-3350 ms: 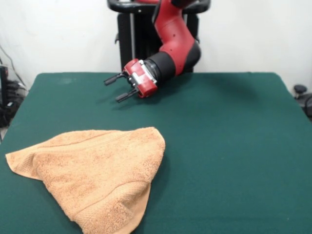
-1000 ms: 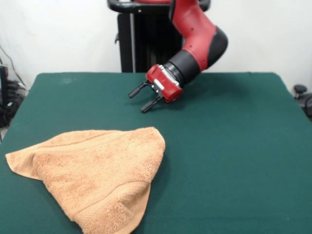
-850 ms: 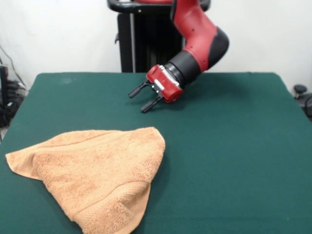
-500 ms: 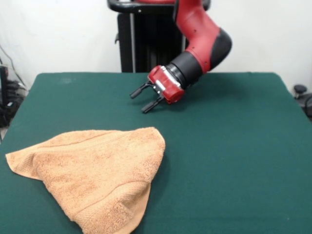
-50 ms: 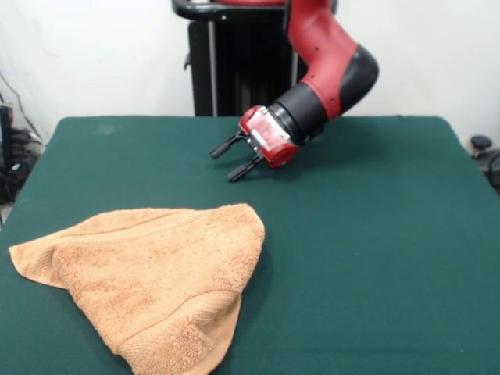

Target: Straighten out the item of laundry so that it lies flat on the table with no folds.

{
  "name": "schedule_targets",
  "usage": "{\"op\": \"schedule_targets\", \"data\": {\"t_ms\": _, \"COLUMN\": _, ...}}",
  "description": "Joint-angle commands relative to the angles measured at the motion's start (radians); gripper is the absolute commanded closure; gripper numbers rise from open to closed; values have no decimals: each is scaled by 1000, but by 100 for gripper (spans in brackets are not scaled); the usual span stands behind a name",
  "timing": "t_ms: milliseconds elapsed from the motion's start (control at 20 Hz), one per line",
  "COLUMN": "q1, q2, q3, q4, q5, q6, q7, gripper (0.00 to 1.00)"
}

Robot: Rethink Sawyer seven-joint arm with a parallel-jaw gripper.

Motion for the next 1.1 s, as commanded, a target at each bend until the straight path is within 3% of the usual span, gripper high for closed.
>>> {"op": "schedule_targets", "data": {"t_ms": 50, "q1": -31, "q2": -136, "q3": 145, "q4": -90, "q5": -41, "q6": 335, "q7": -77, "gripper": 0}}
{"op": "schedule_targets", "data": {"t_ms": 300, "q1": -57, "q2": -195, "q3": 88, "q4": -52, "q5": -153, "q6": 442, "q7": -67, "gripper": 0}}
{"op": "schedule_targets", "data": {"t_ms": 650, "q1": -52, "q2": -225, "q3": 22, "q4": -45, "q5": -236, "q6": 525, "q7": -57, "gripper": 0}}
{"op": "schedule_targets", "data": {"t_ms": 800, "q1": -4, "q2": -198, "q3": -57, "q4": -89, "q5": -238, "q6": 572, "q7": -192, "gripper": 0}}
{"op": "schedule_targets", "data": {"t_ms": 950, "q1": 88, "q2": -109, "q3": -178, "q4": -175, "q5": -211, "q6": 611, "q7": -391, "gripper": 0}}
{"op": "schedule_targets", "data": {"t_ms": 1100, "q1": 155, "q2": -8, "q3": -255, "q4": -227, "q5": -190, "q6": 609, "q7": -427, "gripper": 0}}
